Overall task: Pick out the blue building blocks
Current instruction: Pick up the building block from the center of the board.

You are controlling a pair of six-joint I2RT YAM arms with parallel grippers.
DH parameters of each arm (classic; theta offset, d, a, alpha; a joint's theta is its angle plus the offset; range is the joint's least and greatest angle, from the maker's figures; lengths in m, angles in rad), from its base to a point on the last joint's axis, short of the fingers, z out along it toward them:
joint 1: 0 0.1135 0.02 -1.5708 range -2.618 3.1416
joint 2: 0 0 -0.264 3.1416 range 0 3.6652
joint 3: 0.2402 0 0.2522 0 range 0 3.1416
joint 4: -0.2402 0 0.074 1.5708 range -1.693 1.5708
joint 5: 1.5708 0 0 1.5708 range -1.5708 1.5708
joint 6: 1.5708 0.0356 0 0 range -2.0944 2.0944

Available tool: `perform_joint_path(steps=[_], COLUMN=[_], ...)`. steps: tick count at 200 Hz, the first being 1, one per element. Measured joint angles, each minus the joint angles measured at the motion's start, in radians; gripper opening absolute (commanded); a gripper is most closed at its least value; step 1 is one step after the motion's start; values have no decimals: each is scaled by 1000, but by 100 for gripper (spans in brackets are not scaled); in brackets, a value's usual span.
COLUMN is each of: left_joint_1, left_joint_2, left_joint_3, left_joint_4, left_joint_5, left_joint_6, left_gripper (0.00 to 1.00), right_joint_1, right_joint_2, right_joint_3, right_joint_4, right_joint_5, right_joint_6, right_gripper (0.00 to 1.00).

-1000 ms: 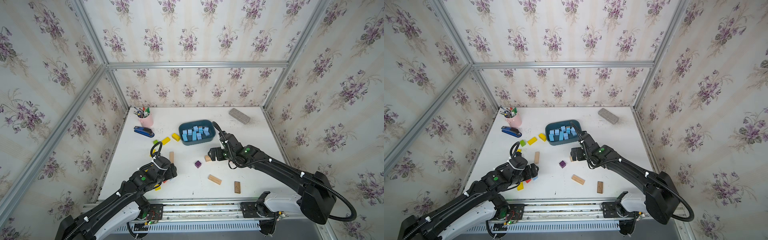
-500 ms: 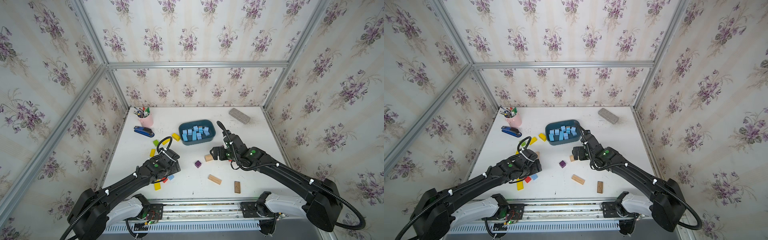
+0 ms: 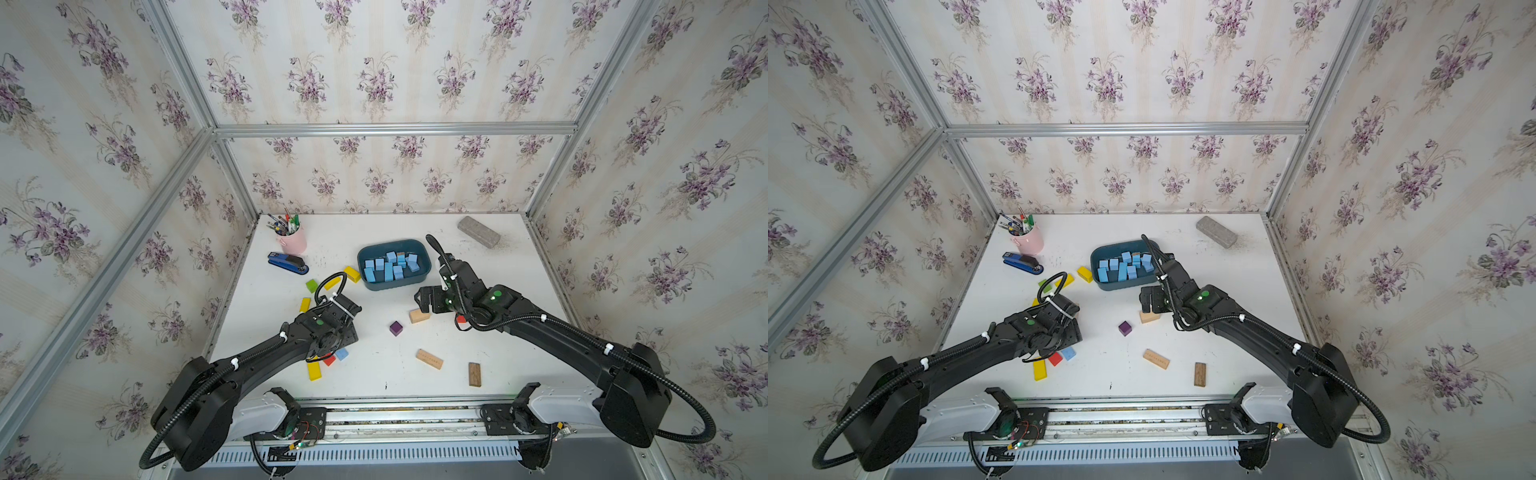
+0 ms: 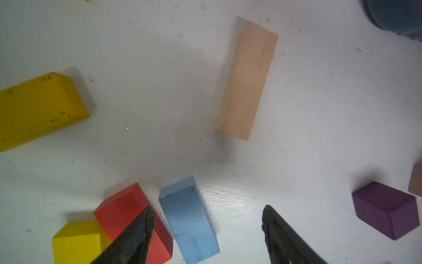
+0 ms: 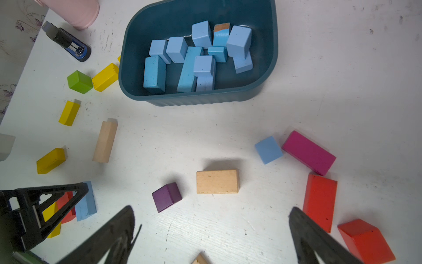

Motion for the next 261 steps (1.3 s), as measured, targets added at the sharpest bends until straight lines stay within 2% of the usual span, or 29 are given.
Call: perform_joint_path(steps=[43, 155, 159, 191, 230, 247, 261], left_joint_1=[0, 0, 0, 0, 0, 0, 0], left_joint_2=[37, 156, 158, 192, 196, 185, 180], left_joint_3=[-14, 5, 5, 15, 15, 13, 10], left_joint_4=[13, 56, 58, 63, 67, 67, 74], left_joint_5=[4, -29, -32, -63, -81, -81, -77], left_joint_6=[-10, -16, -16, -16, -16, -16, -16], left_gripper=[71, 56, 51, 42, 35, 35, 44], right_joint_1=[-2, -15, -16, -17, -19, -19, -19], right_joint_2=[8, 32, 32, 33, 34, 34, 34], right_joint_3=[8, 28, 27, 23, 14, 10, 6], right_joint_4=[-6, -37, -38, -37, -38, -38, -38], right_joint_5=[31, 81, 82, 83, 87, 86, 86], right_joint_6=[-4, 14, 14, 18, 22, 28, 29], right_gripper=[100, 100, 100, 100, 100, 100, 100])
